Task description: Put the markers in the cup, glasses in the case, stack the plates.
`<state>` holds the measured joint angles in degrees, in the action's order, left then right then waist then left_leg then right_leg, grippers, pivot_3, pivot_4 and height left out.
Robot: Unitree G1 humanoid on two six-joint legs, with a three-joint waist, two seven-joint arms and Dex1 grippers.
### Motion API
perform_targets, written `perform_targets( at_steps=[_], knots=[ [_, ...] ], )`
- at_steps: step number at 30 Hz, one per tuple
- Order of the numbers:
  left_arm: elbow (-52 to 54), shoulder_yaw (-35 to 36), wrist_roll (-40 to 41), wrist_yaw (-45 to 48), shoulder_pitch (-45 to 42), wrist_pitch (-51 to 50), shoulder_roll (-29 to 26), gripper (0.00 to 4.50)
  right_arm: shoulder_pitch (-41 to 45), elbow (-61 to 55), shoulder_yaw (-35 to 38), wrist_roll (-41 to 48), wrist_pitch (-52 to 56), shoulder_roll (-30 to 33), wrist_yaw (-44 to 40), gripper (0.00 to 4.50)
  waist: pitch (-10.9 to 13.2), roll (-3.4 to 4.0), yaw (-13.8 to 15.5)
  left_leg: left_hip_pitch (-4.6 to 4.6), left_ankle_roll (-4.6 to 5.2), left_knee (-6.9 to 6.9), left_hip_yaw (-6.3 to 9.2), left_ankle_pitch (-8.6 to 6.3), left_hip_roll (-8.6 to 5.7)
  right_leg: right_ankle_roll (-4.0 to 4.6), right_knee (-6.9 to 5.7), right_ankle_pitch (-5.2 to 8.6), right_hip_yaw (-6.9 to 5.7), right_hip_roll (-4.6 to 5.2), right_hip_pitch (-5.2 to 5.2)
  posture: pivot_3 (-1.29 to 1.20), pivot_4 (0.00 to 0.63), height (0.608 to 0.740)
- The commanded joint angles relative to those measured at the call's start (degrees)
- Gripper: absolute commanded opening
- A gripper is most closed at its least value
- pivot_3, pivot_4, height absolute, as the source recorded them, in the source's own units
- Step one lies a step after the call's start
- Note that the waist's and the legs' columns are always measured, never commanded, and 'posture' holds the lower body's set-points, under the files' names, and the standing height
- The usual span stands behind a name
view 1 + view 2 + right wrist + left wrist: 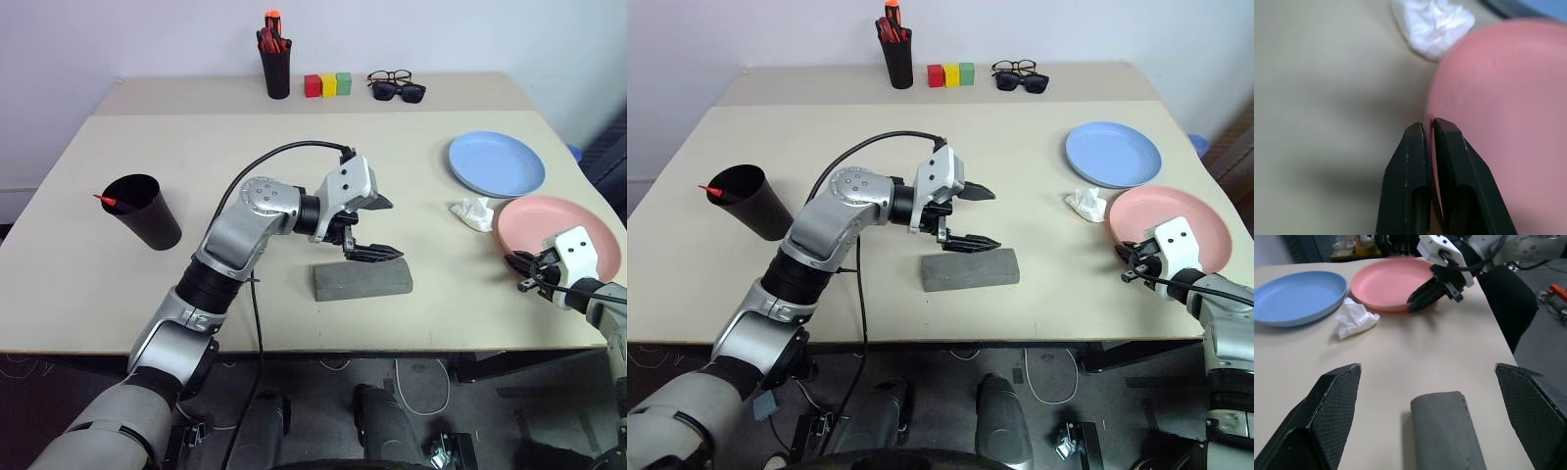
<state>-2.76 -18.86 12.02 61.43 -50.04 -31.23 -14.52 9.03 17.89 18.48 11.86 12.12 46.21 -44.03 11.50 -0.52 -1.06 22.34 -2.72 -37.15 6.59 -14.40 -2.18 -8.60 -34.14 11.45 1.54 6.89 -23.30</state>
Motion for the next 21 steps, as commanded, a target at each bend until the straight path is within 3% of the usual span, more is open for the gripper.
perform_targets(
  at_steps=[1,8,16,21],
  knots=[
    [3.66,0.95,1.21,-1.78,0.64,-1.06,0.15,4.5,2.38,-2.91,1.09,-1.37,-2.28,2.78,1.82,0.16,0.01,0.02,0.01,0.0,0.0,0.0,0.0,0.0,0.0,0.0,0.0,0.0,0.0,0.0,-0.01,0.0,0.15,0.74],
    [6.64,1.62,2.05,-5.91,2.14,-4.41,0.48,4.5,19.03,6.74,-4.25,-5.94,-9.56,6.08,1.07,0.16,0.08,0.19,-0.49,-0.01,-0.02,0.02,-0.08,0.02,0.0,0.0,-0.05,-0.01,0.08,0.0,-0.07,0.0,0.15,0.74],
    [10.38,4.46,2.41,-13.28,4.59,-8.82,0.17,4.5,45.77,41.36,-16.43,-16.93,-24.34,3.73,0.81,0.16,0.12,0.2,-0.67,0.08,-0.04,0.1,-0.07,0.03,-0.01,0.02,0.05,-0.02,0.08,-0.01,-0.14,0.0,0.15,0.74],
    [15.13,5.63,3.22,-16.81,7.18,-12.63,-0.41,4.5,54.05,52.7,-19.83,-21.28,-27.73,1.22,5.1,0.16,0.12,0.2,-1.34,0.1,-0.08,0.18,-0.05,0.05,-0.01,0.02,0.07,-0.02,0.08,-0.01,-0.17,0.0,0.15,0.74]
  ],
)
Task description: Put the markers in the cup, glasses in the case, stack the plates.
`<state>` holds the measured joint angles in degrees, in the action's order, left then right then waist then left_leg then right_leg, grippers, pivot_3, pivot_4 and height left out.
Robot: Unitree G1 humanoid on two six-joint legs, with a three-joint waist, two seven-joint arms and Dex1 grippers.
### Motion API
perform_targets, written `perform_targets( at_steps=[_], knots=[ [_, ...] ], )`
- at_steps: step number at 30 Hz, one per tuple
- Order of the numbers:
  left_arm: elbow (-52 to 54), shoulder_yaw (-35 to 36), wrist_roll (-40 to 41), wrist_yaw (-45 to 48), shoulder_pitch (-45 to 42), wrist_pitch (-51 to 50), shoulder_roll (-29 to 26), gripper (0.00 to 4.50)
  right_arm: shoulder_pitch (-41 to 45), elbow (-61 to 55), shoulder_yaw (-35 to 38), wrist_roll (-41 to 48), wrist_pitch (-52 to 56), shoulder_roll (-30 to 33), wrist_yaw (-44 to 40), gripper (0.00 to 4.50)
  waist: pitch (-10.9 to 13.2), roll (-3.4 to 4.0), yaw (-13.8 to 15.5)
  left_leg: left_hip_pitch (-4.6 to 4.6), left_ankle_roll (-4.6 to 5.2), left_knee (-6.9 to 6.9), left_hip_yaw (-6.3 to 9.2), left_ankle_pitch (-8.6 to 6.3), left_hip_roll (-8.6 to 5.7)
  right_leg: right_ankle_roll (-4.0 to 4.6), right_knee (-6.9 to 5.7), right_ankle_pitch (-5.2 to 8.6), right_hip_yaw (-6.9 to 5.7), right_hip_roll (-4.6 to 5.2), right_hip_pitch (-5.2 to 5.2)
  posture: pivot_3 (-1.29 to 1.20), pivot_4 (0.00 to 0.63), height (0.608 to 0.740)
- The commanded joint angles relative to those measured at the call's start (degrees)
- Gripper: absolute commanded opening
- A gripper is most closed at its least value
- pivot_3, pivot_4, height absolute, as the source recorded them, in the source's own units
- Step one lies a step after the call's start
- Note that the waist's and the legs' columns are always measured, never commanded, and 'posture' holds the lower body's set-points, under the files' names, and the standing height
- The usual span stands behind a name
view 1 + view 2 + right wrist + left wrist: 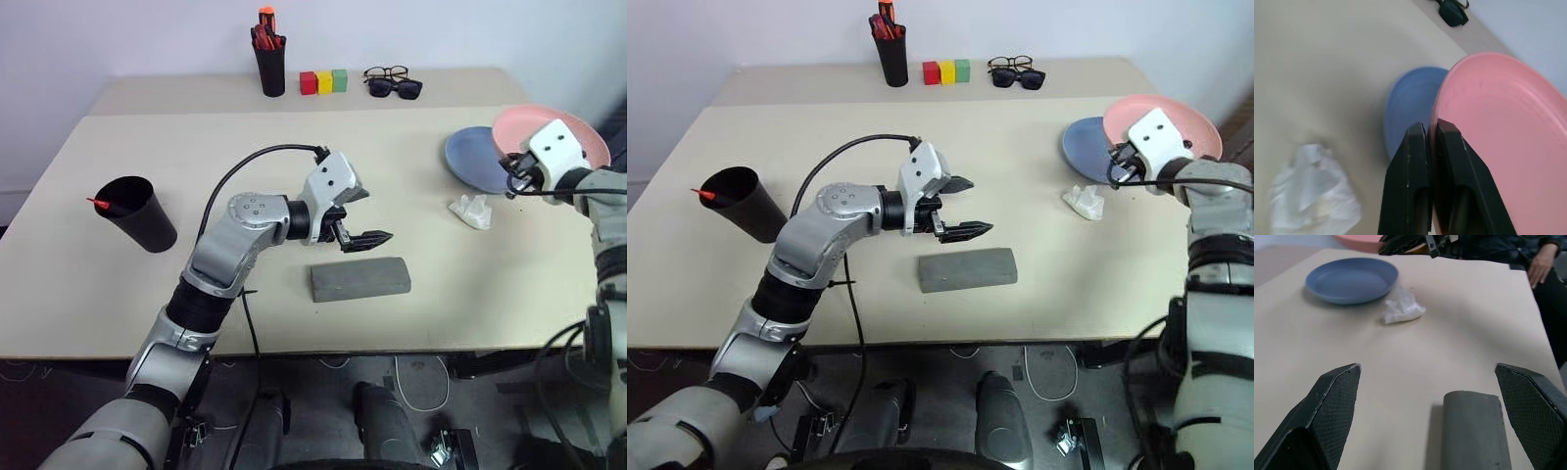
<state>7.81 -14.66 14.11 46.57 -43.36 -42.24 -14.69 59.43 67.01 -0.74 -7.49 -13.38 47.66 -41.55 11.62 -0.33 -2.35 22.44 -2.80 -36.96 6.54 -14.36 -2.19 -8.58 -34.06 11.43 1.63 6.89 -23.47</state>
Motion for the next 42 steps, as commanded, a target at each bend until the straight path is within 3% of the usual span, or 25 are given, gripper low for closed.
perform_targets(
  at_steps=[1,4,12,13,21,29,32,39,42],
  knots=[
    [5.51,1.61,1.35,-2.61,1.01,-2.36,-0.47,4.5,4.46,4.72,-0.74,-2.17,-2.27,-0.84,2.74,0.16,0.0,0.0,-0.07,0.0,-0.01,0.0,0.0,0.0,0.0,0.0,0.0,0.0,0.0,0.0,0.0,0.0,0.15,0.74],
    [7.65,2.22,1.57,-4.67,2.42,-4.39,-0.97,4.5,5.92,6.96,-1.01,-2.77,-2.12,-3.35,3.58,0.16,0.0,0.0,-0.15,-0.01,-0.04,-0.01,0.0,0.02,0.0,0.0,-0.03,0.0,0.0,0.0,0.0,0.0,0.15,0.74],
    [8.07,1.98,2.88,-6.11,3.33,-5.69,-2.0,4.5,5.1,6.98,1.3,-1.56,-7.4,-4.53,6.85,4.15,0.0,0.01,-0.24,-0.05,-0.15,-0.03,0.01,0.09,0.0,0.02,-0.09,-0.03,0.01,0.0,0.01,0.0,0.15,0.74],
    [7.73,1.9,3.02,-6.09,3.13,-5.58,-2.0,4.5,4.91,6.56,2.1,-0.7,-8.23,-4.26,6.49,4.48,0.0,0.01,-0.18,-0.05,-0.15,-0.02,0.01,0.09,0.0,0.02,-0.08,-0.03,0.01,0.0,0.02,0.0,0.15,0.74],
    [4.19,-0.04,3.41,-4.69,1.79,-3.05,-0.84,4.5,-4.83,-6.96,9.94,9.89,-8.59,-1.21,-3.01,4.48,0.0,0.0,-0.18,-0.05,-0.15,-0.03,0.01,0.09,-0.01,0.01,-0.04,-0.02,0.01,0.0,0.06,0.0,0.15,0.74],
    [-0.08,-1.3,3.0,-2.84,0.26,0.17,0.74,4.5,-34.04,-40.65,18.84,24.51,15.68,1.11,-10.02,4.48,-0.02,0.03,0.2,-0.06,-0.14,-0.06,0.03,0.09,-0.01,0.01,-0.08,-0.02,0.01,0.0,0.07,0.0,0.15,0.74],
    [-1.0,-1.44,2.85,-2.48,-0.04,0.9,0.79,4.5,-40.06,-47.55,21.16,27.83,22.53,0.39,-8.93,4.48,-0.03,0.05,-0.26,-0.06,-0.14,-0.13,0.01,0.08,-0.02,0.01,-0.09,-0.03,0.02,0.0,0.09,0.0,0.15,0.74],
    [-0.47,-1.1,2.9,-2.73,0.17,0.9,0.14,4.5,-38.96,-40.98,21.42,26.53,22.26,0.77,-7.36,4.48,-0.04,0.07,-0.08,-0.17,-0.12,-0.2,-0.05,0.09,0.0,0.04,-0.15,-0.01,0.07,0.0,0.16,0.0,0.15,0.74],
    [0.68,-0.57,3.07,-3.59,0.6,0.08,-0.32,4.5,-33.88,-31.11,18.91,23.69,19.32,1.12,-7.97,4.48,-0.04,0.07,-0.15,-0.15,-0.13,-0.21,-0.05,0.09,-0.01,0.13,-0.12,-0.08,0.07,0.0,0.16,0.0,0.15,0.74]
  ],
)
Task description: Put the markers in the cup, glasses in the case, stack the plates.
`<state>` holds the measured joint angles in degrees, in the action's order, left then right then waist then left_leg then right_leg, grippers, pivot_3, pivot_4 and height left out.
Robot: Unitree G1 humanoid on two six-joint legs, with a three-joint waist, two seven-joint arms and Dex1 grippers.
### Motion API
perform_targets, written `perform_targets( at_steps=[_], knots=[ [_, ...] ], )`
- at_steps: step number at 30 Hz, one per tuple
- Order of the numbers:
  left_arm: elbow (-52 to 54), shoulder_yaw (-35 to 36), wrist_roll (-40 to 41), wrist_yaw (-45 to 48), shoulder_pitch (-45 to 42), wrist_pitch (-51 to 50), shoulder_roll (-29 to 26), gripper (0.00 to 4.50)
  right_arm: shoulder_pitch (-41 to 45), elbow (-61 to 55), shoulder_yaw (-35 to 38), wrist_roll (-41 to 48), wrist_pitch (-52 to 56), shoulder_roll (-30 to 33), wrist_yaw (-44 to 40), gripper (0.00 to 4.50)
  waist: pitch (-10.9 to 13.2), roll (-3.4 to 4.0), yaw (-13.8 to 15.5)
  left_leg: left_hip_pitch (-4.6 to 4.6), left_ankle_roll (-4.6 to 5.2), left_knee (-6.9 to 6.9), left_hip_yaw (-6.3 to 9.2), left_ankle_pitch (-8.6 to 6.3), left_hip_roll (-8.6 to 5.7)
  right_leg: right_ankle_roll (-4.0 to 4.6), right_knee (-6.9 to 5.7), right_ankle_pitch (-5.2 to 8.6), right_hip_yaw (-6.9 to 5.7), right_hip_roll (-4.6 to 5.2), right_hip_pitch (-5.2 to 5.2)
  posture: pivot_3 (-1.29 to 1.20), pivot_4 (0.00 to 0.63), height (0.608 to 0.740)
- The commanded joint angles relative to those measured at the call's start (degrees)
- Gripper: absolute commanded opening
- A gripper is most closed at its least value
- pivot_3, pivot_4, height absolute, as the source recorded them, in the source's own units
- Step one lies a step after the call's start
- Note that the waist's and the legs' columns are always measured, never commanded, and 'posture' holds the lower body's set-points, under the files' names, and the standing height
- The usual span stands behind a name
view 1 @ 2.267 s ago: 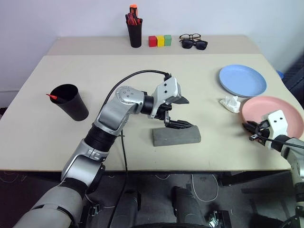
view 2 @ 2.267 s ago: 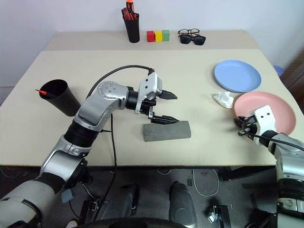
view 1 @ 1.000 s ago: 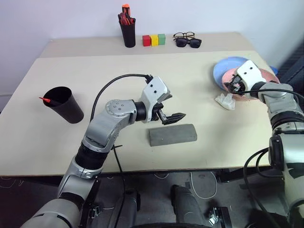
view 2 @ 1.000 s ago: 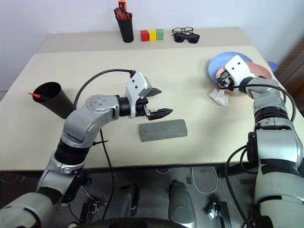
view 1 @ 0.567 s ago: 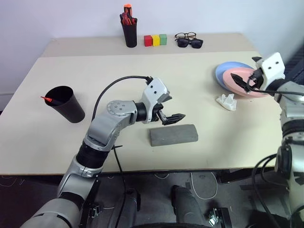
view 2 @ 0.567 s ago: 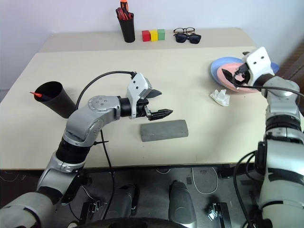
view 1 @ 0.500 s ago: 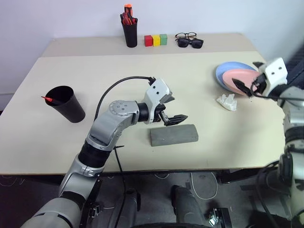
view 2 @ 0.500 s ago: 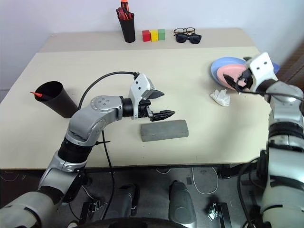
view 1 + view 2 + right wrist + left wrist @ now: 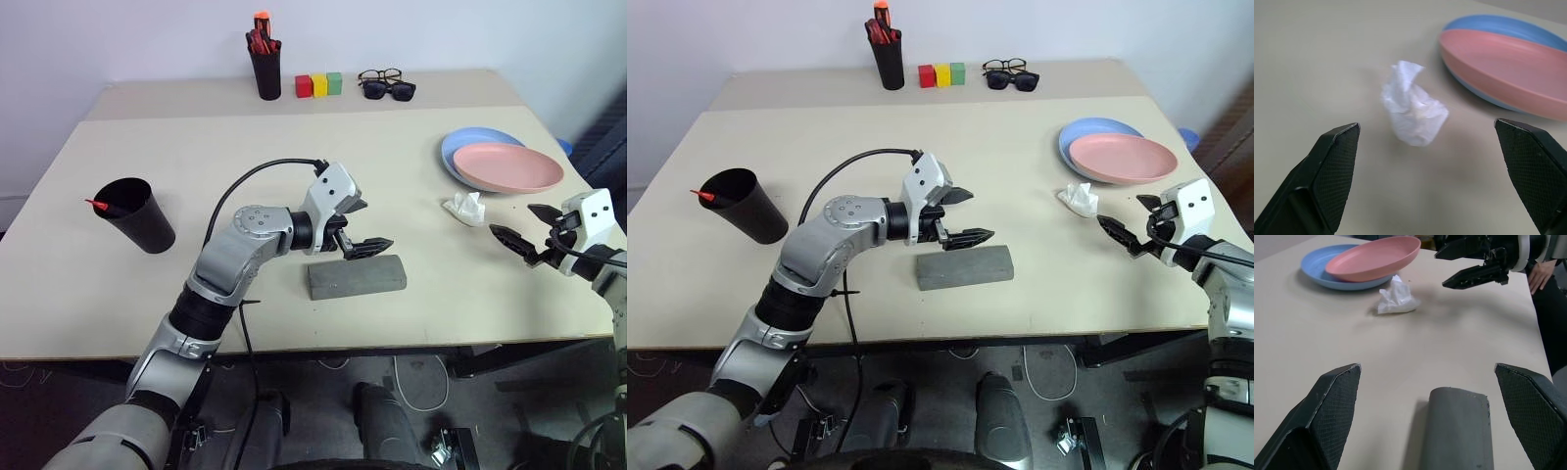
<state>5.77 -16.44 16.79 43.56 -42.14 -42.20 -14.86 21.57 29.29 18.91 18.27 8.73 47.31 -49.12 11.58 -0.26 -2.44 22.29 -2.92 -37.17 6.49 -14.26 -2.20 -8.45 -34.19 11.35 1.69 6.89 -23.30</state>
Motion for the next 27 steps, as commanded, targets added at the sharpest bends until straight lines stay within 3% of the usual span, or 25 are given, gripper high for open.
perform_targets(
  at_steps=[1,8,12,16,27],
  knots=[
    [3.14,1.52,0.46,-1.04,-0.5,-0.27,-0.32,4.5,6.71,11.23,-1.91,-3.46,-4.56,1.26,-0.45,4.48,0.0,0.0,-0.06,0.0,0.0,0.0,-0.01,0.0,0.0,0.0,0.0,0.0,0.0,0.0,-0.01,0.0,0.15,0.74],
    [5.24,2.62,0.77,-2.99,0.28,-1.87,-1.43,4.5,21.55,32.54,-6.27,-10.33,-16.1,-1.08,4.17,4.48,0.0,0.01,-0.22,-0.01,0.0,0.12,0.0,0.0,0.0,-0.04,0.0,0.0,0.0,0.0,-0.05,0.0,0.15,0.74],
    [7.21,3.08,0.96,-4.17,1.3,-3.31,-1.82,4.5,25.97,37.73,-6.67,-11.67,-20.7,-2.31,6.43,4.48,0.0,0.0,-0.06,0.02,-0.01,0.15,0.0,0.01,0.0,-0.05,0.04,0.01,0.0,0.0,-0.06,0.0,0.15,0.74],
    [8.58,3.06,1.15,-5.04,2.38,-4.2,-2.02,4.5,26.39,37.92,-6.49,-10.99,-21.36,-2.9,3.85,4.48,0.01,-0.02,0.06,0.06,-0.01,0.15,0.02,0.0,-0.01,-0.07,0.09,0.01,0.0,0.0,-0.05,0.0,0.15,0.74],
    [6.88,2.51,1.5,-4.4,1.42,-3.52,-1.28,4.5,20.59,28.79,-3.32,-3.83,-10.81,-4.62,-4.63,4.48,0.01,-0.02,-0.22,0.03,-0.01,0.14,0.02,0.0,-0.01,-0.07,0.05,0.01,0.0,0.0,-0.05,0.0,0.15,0.74]
  ],
)
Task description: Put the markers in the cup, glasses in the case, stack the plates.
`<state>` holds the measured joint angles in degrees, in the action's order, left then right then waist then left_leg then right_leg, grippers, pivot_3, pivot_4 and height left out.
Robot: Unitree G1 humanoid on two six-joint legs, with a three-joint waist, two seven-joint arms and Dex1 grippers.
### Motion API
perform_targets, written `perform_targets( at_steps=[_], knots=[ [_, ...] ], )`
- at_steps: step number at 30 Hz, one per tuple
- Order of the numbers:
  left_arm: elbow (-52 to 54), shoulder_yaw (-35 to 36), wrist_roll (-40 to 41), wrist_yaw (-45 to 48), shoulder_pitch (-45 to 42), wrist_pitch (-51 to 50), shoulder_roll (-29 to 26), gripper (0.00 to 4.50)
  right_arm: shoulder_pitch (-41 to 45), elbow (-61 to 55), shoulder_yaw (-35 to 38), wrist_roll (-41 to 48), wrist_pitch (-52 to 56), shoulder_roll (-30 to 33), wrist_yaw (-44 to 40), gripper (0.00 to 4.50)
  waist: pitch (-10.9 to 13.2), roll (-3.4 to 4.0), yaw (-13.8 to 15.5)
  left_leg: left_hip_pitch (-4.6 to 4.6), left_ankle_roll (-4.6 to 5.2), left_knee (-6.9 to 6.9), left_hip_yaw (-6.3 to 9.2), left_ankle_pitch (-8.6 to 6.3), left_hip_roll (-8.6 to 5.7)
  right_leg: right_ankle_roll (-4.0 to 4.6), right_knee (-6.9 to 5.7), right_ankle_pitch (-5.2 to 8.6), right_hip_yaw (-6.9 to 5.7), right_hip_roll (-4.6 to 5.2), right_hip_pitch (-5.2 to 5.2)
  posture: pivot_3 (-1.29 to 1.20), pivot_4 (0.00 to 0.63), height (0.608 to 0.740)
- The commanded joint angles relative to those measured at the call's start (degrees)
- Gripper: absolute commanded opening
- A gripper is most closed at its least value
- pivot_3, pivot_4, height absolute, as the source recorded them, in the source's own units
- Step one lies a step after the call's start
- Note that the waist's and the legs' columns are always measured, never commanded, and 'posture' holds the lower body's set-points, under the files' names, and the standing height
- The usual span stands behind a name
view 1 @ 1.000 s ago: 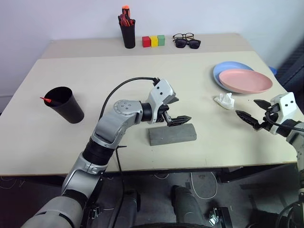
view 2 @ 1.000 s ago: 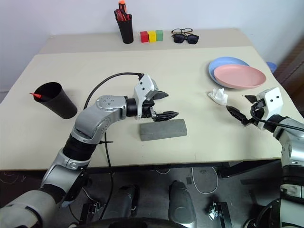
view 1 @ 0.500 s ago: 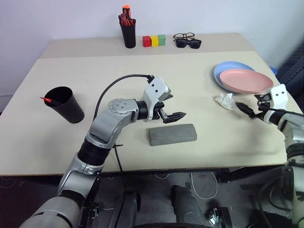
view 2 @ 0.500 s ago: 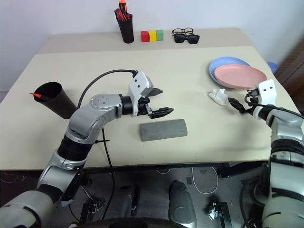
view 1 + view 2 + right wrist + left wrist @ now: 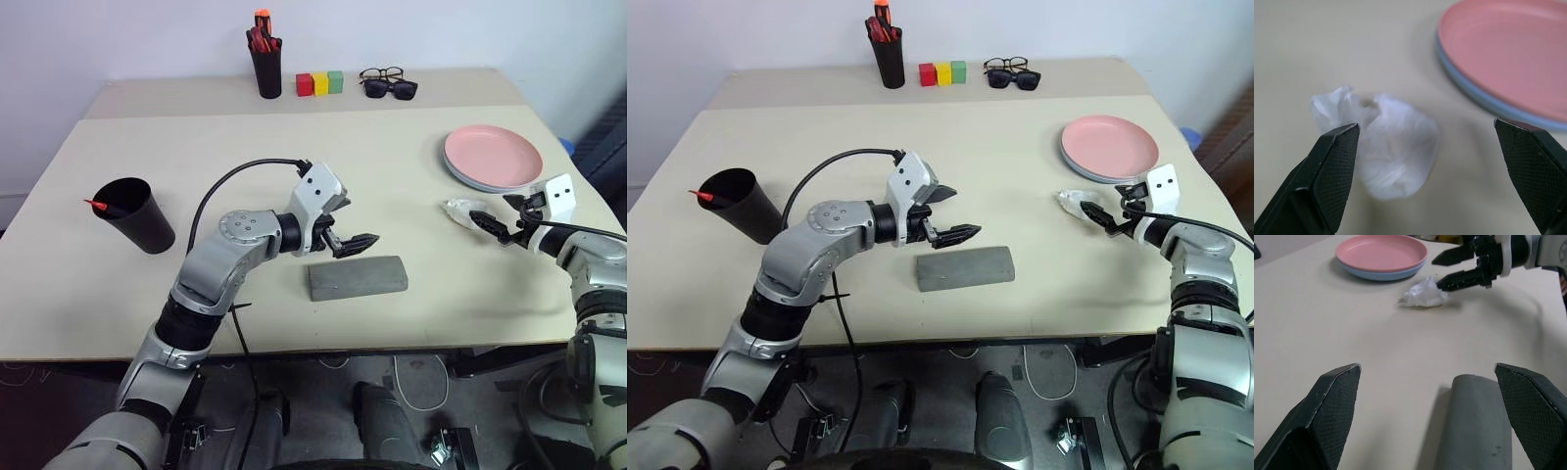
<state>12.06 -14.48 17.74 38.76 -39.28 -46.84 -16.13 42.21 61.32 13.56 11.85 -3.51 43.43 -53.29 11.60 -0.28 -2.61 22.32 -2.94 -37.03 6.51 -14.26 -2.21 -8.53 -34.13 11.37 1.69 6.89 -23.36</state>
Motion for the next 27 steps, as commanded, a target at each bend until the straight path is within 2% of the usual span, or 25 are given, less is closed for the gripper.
perform_targets(
  at_steps=[1,9,21,24,27],
  knots=[
    [0.49,0.54,0.54,0.49,-1.5,1.17,-0.03,4.5,-0.2,-3.39,2.44,3.12,1.9,-1.29,-0.31,4.48,0.0,0.0,-0.08,-0.01,0.0,0.0,0.0,0.0,0.0,0.0,-0.01,0.0,0.0,0.0,0.0,0.0,0.15,0.74],
    [0.66,0.71,0.45,0.67,-1.41,0.93,-0.42,4.5,1.28,-2.93,4.09,5.01,4.56,-4.0,0.01,4.48,0.0,0.0,0.17,0.0,0.0,-0.01,0.0,0.0,0.0,0.0,-0.01,0.0,0.0,0.0,0.0,0.0,0.15,0.74],
    [1.18,0.37,0.17,0.17,-0.96,1.08,-0.78,4.5,1.22,-2.77,2.49,4.21,4.62,-5.54,-0.47,4.48,0.0,0.0,0.03,-0.01,0.0,0.0,0.0,0.0,0.0,0.0,-0.02,0.0,0.0,0.0,0.0,0.0,0.15,0.74],
    [1.18,0.25,0.12,0.08,-0.98,1.15,-0.81,4.5,1.23,-2.18,1.81,3.25,4.73,-5.69,0.09,3.71,0.0,0.0,0.05,-0.01,0.0,-0.01,0.0,0.0,0.0,0.0,-0.02,0.0,0.0,0.0,0.0,0.0,0.15,0.74],
    [1.07,-0.02,-0.09,-0.03,-1.2,1.41,-0.68,4.5,0.88,-1.61,1.61,2.87,4.84,-5.84,0.23,2.17,0.0,0.0,0.07,-0.01,0.0,0.0,0.0,0.0,0.0,0.0,-0.02,0.0,0.0,0.0,0.0,0.0,0.15,0.74]
  ],
)
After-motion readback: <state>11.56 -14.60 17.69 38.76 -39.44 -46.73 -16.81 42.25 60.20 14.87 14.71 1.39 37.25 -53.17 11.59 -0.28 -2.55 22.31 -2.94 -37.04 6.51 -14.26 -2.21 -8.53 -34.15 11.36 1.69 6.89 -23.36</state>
